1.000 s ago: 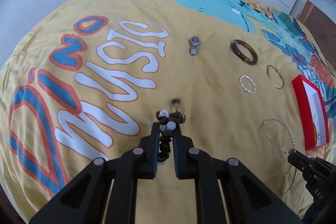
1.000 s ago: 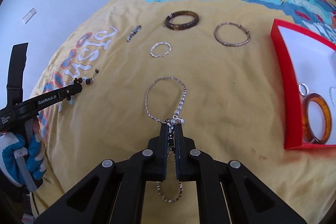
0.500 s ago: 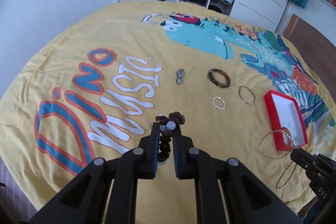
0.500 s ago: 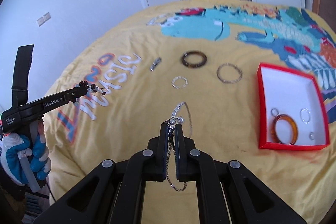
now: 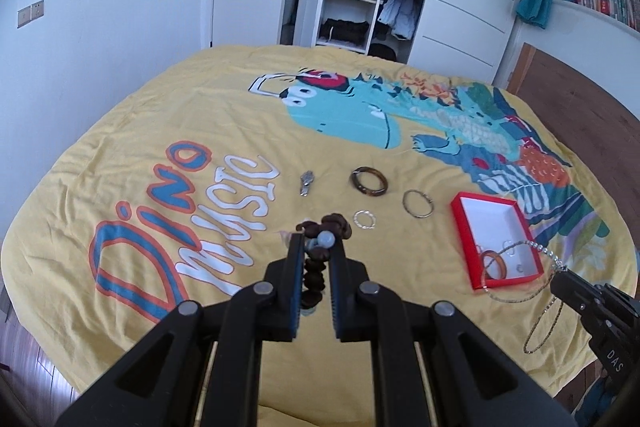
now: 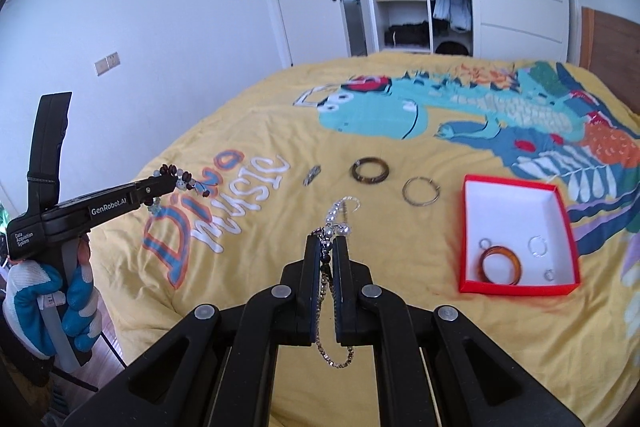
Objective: Organize jewelry
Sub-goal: 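Carry the beaded bracelet and silver chain into the red box and release both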
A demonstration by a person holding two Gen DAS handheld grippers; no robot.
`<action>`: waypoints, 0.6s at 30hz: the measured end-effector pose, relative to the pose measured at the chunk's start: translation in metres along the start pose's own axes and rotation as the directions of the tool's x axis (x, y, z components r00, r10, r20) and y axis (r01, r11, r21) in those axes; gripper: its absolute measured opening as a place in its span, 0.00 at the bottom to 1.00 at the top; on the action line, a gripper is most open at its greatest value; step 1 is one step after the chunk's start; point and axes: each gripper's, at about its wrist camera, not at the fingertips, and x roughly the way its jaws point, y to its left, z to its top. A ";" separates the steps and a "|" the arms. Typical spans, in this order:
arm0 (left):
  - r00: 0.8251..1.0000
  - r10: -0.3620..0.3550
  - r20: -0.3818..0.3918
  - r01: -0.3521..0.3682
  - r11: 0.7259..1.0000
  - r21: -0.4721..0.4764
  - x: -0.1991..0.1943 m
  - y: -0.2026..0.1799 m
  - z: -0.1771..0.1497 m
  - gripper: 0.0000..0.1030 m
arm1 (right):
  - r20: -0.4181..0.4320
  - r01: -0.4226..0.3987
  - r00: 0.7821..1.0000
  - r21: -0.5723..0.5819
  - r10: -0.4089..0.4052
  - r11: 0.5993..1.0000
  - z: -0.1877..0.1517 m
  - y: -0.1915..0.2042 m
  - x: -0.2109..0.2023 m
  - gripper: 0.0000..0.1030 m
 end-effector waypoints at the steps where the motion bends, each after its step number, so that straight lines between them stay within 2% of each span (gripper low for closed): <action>1: 1.000 -0.006 0.008 0.006 1.000 0.007 -0.005 -0.007 0.002 0.10 | 0.007 0.002 1.000 0.001 -0.002 1.000 0.001 -0.002 -0.004 0.05; 9: 0.998 -0.050 0.036 0.047 0.997 0.067 -0.015 -0.055 0.021 0.10 | 0.063 0.043 0.997 0.015 -0.044 0.999 0.016 -0.036 -0.034 0.05; 18: 0.994 -0.108 0.011 0.105 0.986 0.131 0.006 -0.108 0.043 0.10 | 0.078 0.134 0.987 0.056 -0.138 0.989 0.038 -0.099 -0.047 0.05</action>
